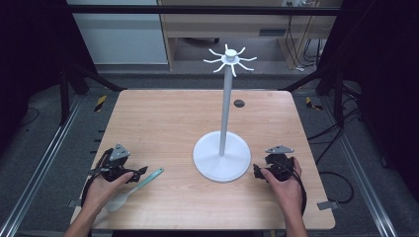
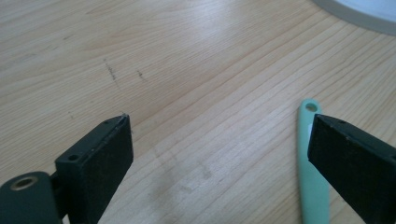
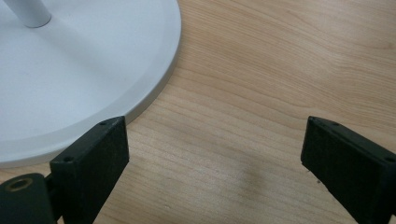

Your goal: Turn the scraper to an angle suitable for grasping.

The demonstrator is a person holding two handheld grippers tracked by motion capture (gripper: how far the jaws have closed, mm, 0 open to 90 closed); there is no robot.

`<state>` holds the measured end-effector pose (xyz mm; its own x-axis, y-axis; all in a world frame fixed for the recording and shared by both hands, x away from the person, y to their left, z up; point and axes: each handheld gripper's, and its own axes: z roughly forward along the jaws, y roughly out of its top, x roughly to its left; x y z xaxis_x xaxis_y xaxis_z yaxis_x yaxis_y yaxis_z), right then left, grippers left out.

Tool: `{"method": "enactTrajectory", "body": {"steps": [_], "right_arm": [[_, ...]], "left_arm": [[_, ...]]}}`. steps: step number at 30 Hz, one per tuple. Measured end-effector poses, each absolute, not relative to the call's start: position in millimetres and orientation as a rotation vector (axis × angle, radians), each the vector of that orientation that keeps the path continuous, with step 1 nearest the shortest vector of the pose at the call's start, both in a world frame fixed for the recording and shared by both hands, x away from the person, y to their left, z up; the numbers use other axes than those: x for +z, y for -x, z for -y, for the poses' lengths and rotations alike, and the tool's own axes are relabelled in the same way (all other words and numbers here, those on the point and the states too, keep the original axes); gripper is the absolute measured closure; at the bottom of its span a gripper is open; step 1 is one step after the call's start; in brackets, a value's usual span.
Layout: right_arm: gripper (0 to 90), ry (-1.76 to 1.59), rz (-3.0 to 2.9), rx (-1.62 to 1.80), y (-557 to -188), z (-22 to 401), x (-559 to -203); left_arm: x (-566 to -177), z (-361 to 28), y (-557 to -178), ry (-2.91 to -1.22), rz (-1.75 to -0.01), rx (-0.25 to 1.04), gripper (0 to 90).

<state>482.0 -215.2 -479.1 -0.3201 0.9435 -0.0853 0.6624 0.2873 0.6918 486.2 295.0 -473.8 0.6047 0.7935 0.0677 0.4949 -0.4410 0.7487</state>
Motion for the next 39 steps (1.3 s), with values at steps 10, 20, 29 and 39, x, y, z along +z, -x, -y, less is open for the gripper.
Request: {"method": "enactTrajectory", "body": {"steps": [10,20,29,39], "right_arm": [[9.4,-1.438,-2.031,0.757,-482,216,-477],[15.9,-1.448,-2.037,0.745,-482,215,-477],[17.7,-1.454,-2.032,0.732,-481,217,-477],[17.6,-1.446,-2.054,0.751,-483,213,-477]], "left_arm": [[-464,-277,-479,-2.145,-0.973,0.609,21.3],[-449,-249,-477,-2.323,-0.886,0.54,48.5],[-439,-239,-503,-2.417,-0.893,0.473,78.2],[-458,-246,-493,-2.478,-0.933,0.474,90.0]]}}
